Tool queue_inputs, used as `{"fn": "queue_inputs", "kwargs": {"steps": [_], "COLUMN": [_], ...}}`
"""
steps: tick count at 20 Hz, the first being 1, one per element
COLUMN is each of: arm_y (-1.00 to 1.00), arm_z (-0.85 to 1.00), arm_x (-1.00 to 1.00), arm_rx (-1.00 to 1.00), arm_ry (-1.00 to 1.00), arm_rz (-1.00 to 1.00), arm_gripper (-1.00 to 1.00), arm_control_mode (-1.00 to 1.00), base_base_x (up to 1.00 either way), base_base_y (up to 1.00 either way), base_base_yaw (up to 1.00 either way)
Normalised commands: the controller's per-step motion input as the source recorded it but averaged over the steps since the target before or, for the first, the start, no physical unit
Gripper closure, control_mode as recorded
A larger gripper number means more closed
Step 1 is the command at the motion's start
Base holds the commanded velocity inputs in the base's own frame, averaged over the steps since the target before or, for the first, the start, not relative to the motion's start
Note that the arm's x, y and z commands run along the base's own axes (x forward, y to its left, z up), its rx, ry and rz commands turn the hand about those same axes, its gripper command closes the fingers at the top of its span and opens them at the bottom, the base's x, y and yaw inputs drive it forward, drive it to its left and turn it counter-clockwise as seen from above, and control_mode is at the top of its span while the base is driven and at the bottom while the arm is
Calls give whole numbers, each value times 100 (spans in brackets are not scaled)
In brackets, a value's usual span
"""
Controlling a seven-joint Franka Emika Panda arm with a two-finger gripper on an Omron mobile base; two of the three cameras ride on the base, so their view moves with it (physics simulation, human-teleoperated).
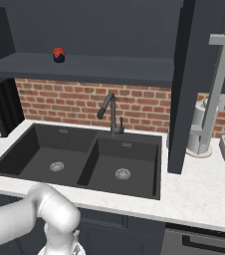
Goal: Pick the boxed food and place it on the digital scale for weighing, and close the cabinet.
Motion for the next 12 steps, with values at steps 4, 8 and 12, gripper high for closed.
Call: {"fn": "queue_inputs", "kwargs": {"steps": [4, 8, 12], "arm_y": [0, 0, 0], "arm_z": [-25, -12, 0], "arm_x": [0, 0, -2], "arm_rx": [0, 0, 0], "arm_ry": [0, 0, -2], "arm_rz": [0, 0, 0], "arm_gripper": [100, -100, -100], "arm_control_mode": [-100, -100, -100], "base_base_x": [0, 0, 0], "base_base_y": [0, 0, 0], "base_base_yaw": [0, 0, 0]}}
